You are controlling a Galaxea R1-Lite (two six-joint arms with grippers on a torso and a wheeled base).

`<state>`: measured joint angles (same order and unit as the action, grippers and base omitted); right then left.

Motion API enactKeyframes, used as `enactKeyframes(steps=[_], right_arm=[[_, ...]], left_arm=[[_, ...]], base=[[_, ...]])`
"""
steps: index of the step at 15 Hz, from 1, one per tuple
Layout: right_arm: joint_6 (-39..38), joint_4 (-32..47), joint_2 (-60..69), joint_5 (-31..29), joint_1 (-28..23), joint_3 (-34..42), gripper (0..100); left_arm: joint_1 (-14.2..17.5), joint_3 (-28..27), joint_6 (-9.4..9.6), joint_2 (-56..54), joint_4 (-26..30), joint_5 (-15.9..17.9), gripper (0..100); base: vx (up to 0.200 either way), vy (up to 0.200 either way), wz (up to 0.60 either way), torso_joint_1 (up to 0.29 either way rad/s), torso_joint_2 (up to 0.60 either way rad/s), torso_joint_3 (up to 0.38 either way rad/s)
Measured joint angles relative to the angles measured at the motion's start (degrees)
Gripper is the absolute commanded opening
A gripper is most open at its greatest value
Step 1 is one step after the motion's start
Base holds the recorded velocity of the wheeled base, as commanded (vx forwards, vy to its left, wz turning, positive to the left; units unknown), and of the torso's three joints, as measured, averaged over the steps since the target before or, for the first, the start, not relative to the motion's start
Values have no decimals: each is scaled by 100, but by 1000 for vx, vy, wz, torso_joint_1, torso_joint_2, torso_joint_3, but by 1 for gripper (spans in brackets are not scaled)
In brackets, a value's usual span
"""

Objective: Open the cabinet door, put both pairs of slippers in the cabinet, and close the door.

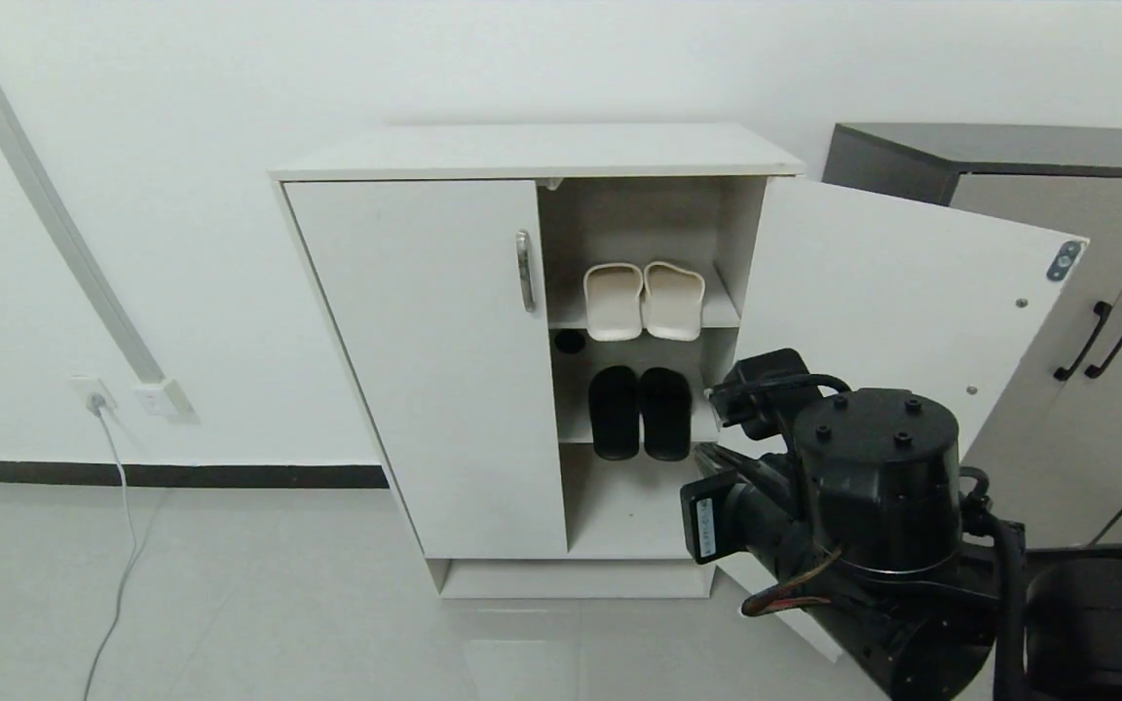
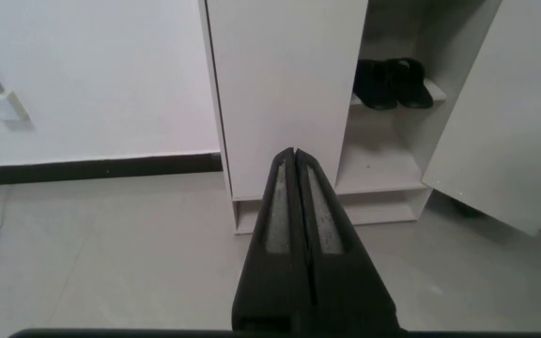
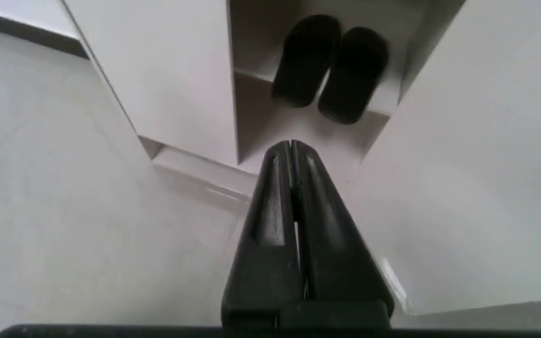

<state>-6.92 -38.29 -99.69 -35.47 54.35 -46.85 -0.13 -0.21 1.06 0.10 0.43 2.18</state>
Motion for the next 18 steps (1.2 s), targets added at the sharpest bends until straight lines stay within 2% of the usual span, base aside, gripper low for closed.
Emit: enactKeyframes(steps=[8,18], right_arm=[[-2,0,-6,-2,1,5,0],[0,0,0,-16,-41,11,0]], left_arm=[[2,2,0,0,1,2,0],[4,2,0,0,1,2,0]], base=[[0,0,0,134,-467,-338],[0,0,0,195,-511,-318]])
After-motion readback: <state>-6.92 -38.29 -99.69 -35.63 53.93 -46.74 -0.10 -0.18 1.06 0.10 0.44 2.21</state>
